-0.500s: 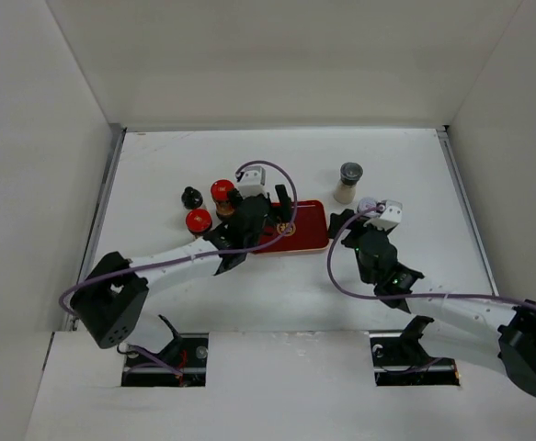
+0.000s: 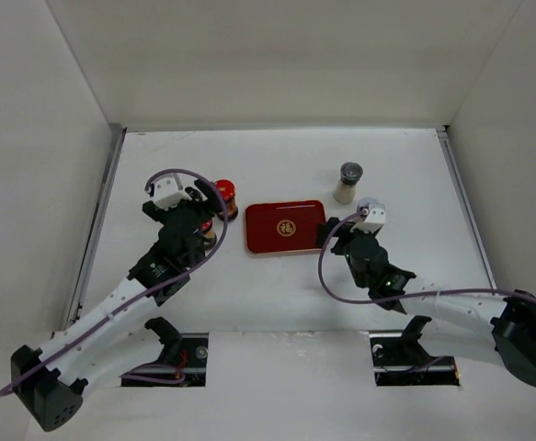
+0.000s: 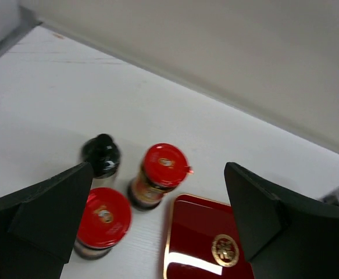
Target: Organize the condiment bottles
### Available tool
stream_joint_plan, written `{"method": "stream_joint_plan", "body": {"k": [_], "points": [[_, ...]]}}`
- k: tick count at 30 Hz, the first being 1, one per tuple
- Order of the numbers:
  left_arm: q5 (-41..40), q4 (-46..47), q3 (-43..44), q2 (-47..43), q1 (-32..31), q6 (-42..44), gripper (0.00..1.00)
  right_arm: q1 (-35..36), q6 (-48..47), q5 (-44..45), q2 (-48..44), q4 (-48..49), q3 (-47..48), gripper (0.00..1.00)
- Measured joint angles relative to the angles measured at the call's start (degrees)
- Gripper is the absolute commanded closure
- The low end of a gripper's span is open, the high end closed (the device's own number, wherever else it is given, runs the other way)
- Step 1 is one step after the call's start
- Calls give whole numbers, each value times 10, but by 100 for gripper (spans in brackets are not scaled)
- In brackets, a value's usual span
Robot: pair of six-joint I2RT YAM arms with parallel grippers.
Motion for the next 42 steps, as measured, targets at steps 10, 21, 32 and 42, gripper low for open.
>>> {"method": "stream_joint_plan", "body": {"k": [10, 21, 32, 42], "points": [[35, -101, -49, 2, 42, -26, 14, 4, -13, -55, 2, 29, 0, 61], [99, -116, -49, 93, 77, -43, 7, 4, -22, -63, 16, 45, 0, 14], [97, -107, -56, 129, 88, -61, 17, 5, -23, -71, 26, 46, 0, 13], [95, -95, -62, 151, 97, -59, 59, 3, -21, -76, 30, 46, 0, 12]]}}
